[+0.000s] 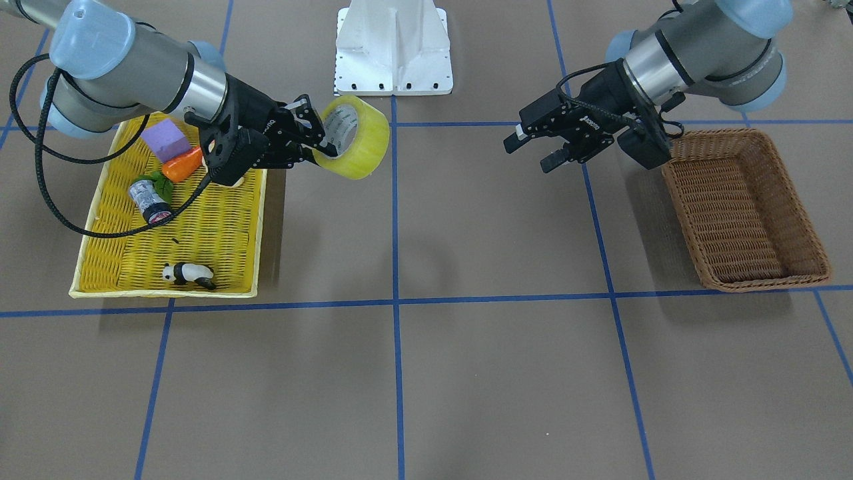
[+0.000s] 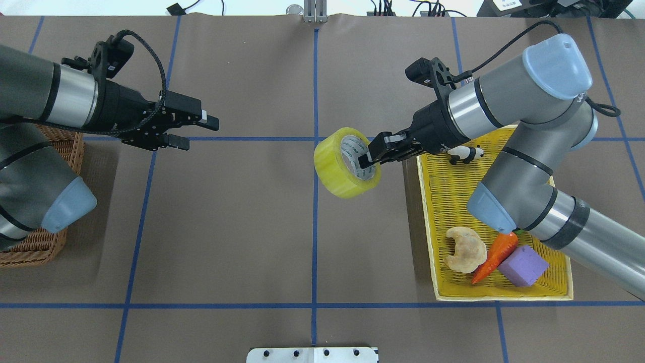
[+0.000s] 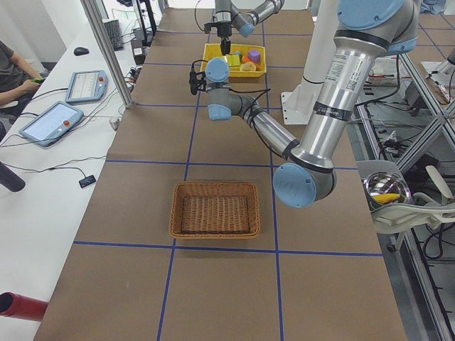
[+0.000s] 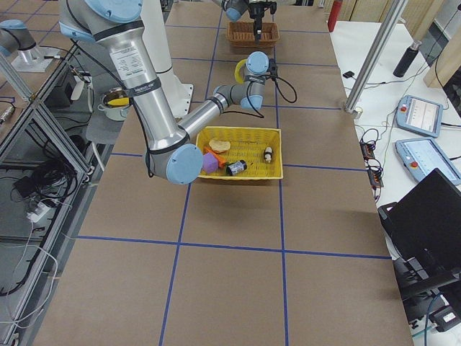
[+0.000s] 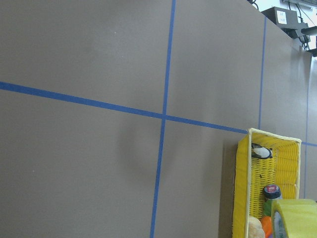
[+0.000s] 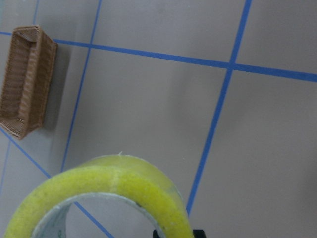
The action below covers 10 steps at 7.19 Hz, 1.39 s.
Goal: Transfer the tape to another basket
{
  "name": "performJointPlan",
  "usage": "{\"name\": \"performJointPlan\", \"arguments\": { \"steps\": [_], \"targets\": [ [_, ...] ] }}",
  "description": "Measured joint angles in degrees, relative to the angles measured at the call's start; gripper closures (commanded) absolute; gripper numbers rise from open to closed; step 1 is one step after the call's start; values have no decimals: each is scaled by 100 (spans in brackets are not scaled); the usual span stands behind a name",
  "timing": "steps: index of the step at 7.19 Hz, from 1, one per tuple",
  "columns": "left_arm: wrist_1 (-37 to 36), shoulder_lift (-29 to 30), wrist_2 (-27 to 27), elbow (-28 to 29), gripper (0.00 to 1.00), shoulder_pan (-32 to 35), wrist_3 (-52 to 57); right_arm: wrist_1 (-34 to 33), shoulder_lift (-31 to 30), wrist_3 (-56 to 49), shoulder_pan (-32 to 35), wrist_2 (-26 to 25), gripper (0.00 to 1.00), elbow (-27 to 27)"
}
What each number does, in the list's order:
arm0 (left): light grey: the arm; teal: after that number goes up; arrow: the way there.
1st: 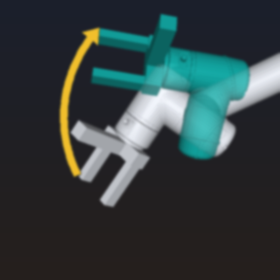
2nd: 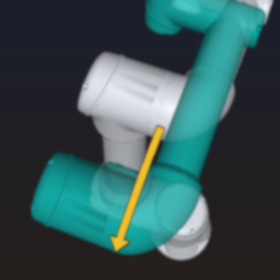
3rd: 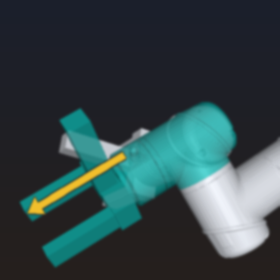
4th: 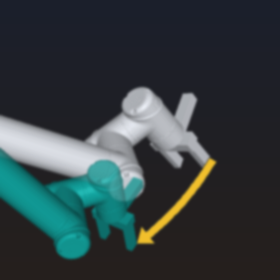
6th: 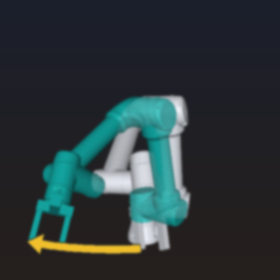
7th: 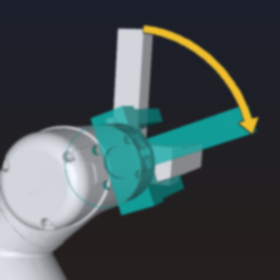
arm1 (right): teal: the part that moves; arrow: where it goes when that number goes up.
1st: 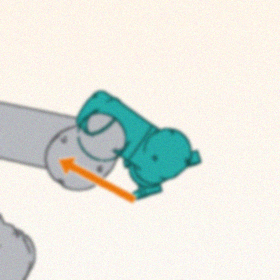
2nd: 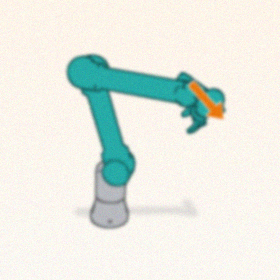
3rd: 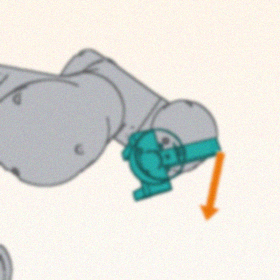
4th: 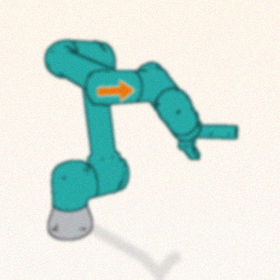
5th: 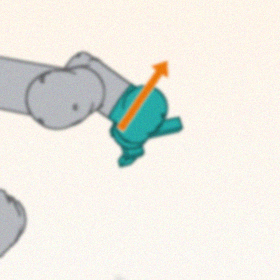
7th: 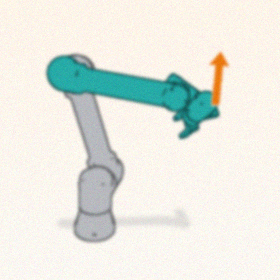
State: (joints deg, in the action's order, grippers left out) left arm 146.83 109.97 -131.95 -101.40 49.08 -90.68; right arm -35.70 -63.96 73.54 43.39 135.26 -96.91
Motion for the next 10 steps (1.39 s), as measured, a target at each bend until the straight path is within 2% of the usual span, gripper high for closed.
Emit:
{"name": "performJointPlan", "arguments": {
  "steps": [2, 3, 5, 7, 10],
  "targets": [
    [459, 222, 105, 243, 2, -96, -392, 1627, 41, 1055, -463, -767, 100, 539],
    [588, 376, 265, 278, 2, -179, -651, 2071, 106, 1365, -668, -1123, 100, 691],
    [1384, 557, 878, 361, 2, -461, -1428, 2341, 303, 1775, -818, -1464, 100, 783],
    [2282, 672, 1257, 527, 3, -587, -2187, 2705, 435, 2383, -837, -1733, 100, 857],
    [3809, 742, 1577, 1040, 3, -615, -3155, 4249, 534, 3362, -843, -1918, 100, 1593]
  ]
}}
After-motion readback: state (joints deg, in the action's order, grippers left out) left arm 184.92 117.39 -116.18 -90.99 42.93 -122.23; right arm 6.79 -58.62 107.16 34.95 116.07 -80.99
